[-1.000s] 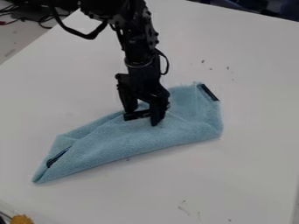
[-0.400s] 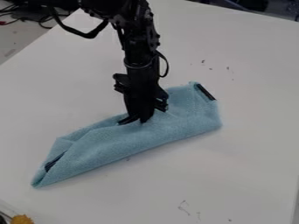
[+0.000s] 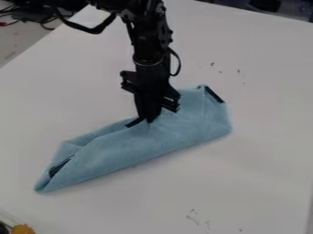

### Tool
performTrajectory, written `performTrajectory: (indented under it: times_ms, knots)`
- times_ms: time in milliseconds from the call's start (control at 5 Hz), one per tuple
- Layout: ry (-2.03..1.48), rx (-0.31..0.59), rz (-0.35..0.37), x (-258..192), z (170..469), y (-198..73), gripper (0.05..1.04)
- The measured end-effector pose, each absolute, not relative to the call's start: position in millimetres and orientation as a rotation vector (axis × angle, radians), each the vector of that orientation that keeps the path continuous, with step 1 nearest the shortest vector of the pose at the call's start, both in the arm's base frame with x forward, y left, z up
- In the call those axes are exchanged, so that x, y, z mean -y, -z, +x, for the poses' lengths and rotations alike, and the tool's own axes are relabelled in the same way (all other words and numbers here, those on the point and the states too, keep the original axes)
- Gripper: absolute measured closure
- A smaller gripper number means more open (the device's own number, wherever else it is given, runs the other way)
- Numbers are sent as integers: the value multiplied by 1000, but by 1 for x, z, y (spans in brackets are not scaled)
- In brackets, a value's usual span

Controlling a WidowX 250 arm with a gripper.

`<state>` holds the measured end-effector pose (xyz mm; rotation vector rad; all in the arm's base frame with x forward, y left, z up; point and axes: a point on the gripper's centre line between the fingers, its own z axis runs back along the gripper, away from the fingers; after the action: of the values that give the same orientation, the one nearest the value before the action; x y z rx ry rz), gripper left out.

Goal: Folding cloth from right to left.

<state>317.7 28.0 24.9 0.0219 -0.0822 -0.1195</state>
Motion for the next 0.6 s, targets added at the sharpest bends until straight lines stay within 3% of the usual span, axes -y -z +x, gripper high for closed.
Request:
performTrajectory:
  times_ms: [200,400,600]
  knots:
    - [117,79,25,-27,317,-26,823]
    - [122,82,21,-26,318,-26,956]
    - [112,81,17,-26,317,-24,1006]
